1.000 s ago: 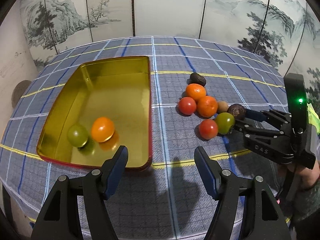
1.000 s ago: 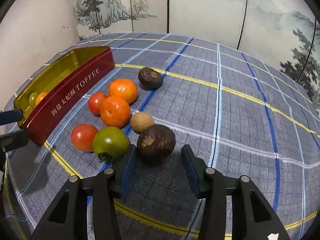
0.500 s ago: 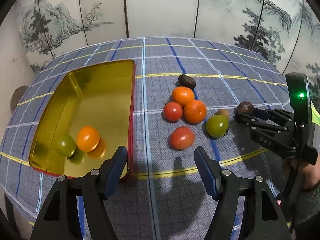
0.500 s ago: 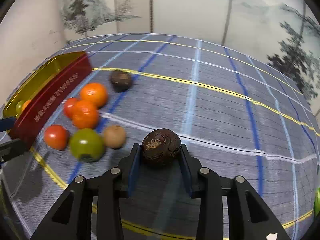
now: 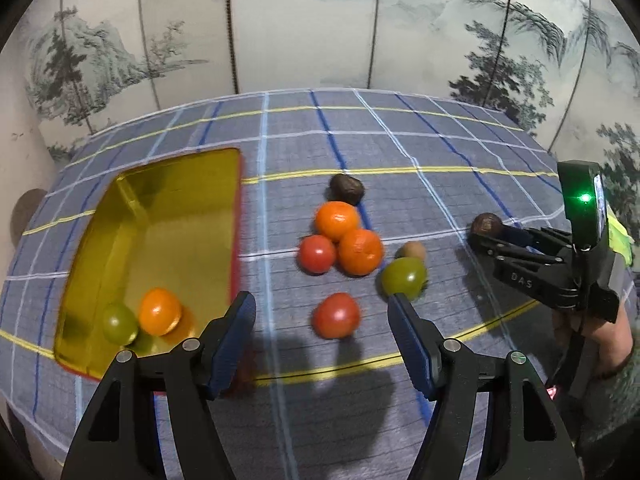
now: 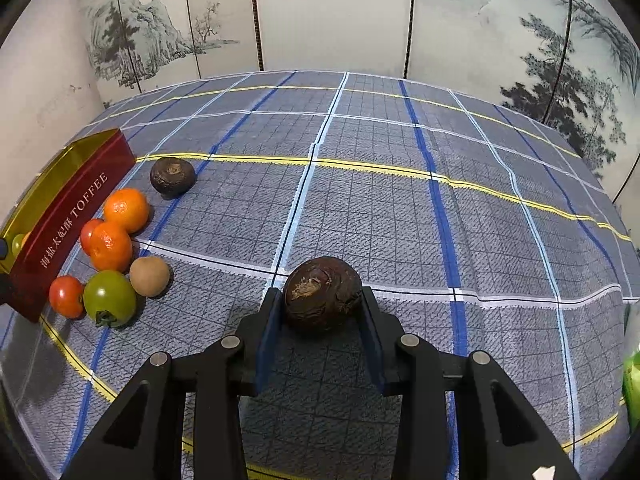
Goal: Organize fruits
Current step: 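Grasp the red tomato with the left tool while the right tool holds the brown fruit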
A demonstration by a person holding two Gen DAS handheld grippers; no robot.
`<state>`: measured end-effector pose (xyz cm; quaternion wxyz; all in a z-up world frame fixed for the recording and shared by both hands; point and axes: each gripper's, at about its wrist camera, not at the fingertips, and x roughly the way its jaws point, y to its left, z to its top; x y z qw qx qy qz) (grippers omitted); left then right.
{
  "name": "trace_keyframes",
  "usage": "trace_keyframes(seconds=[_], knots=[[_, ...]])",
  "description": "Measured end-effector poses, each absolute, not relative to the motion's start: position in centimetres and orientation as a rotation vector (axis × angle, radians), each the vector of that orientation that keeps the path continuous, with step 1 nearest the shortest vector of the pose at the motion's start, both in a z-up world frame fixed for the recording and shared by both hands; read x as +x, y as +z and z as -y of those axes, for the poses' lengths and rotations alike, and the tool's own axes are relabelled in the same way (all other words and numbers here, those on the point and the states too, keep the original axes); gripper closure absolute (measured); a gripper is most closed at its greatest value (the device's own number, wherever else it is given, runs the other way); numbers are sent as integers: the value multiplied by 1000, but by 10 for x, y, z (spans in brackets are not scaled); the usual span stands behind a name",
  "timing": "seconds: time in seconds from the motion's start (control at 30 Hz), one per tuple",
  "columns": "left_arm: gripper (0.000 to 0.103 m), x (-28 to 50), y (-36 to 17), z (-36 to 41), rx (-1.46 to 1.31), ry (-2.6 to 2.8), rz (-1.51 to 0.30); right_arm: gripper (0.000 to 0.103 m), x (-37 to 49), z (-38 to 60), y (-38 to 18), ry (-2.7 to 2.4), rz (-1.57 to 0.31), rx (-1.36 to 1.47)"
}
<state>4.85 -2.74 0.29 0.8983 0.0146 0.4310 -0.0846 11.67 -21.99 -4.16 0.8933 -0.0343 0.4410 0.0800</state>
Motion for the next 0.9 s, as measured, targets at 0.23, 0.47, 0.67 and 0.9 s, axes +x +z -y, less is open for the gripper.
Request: trace_keyframes(seconds=[0.23,0.47,0.67,0.9], knots=[[44,64,-14,37,41,-189,-966,67,116,222,-42,173,-913,-56],[50,75,-30,39,42,-191,-1021,67,116,225,-42,182,-912,-35],[54,79,-38,41,64,-182,-1034,67,115,225,-42,184,-911,-30],[61,79,-38,38,68,-167,-1030,67,116,225,-42,183,-911,-32]])
